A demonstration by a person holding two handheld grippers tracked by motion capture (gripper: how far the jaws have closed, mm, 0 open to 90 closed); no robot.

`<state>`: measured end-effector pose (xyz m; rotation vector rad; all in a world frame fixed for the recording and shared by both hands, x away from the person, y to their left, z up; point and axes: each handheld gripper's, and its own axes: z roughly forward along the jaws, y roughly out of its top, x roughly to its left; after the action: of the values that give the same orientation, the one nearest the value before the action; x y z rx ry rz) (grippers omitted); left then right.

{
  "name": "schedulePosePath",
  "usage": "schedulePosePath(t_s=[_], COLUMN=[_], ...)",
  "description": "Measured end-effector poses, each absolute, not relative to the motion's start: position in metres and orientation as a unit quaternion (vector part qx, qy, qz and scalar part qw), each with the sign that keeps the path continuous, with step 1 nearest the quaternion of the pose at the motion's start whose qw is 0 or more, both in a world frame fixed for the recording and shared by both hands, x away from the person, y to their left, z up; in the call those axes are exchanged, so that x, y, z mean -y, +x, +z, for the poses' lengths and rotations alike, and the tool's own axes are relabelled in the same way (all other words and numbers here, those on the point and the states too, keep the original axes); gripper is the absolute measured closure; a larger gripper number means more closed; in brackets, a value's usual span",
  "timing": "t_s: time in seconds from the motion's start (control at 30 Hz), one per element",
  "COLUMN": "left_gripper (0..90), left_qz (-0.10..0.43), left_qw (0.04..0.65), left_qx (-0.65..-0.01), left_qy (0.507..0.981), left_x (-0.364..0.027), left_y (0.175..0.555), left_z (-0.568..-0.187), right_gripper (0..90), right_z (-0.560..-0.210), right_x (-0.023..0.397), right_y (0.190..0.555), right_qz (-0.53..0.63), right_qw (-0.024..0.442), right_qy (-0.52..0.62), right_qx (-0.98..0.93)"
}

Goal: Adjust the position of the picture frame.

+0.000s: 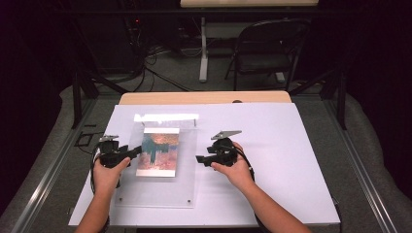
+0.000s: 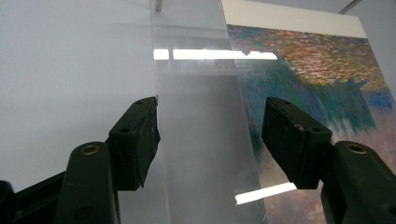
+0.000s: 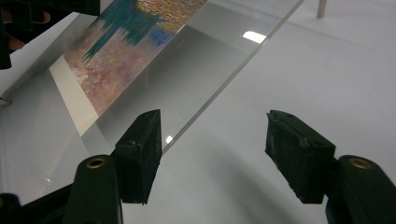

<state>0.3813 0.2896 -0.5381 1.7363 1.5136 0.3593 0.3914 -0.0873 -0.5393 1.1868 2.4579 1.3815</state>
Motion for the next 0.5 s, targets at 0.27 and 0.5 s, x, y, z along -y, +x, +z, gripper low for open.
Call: schedulePosePath(t_s=[0.27,0.5], left_gripper=[34.6,31.9], left_qz=[0.130,0.108], left_qw=[0.400,0.404], left_qx=[-0.601,-0.605], left_qy=[0.680,0.677], left_x=[-0.291,-0.292], left_y=[0.388,0.395], left_z=[-0.539,-0.540], right_gripper=[35.0,35.3], right_z=[-0.551,-0.553], right_x=[0.072,0.062], right_y=[0.401,0.410], right_qz=[0.445,0.450], right_qw=[0.012,-0.011], right_qy=[0.395,0.397], right_qx=[-0.804,-0.800])
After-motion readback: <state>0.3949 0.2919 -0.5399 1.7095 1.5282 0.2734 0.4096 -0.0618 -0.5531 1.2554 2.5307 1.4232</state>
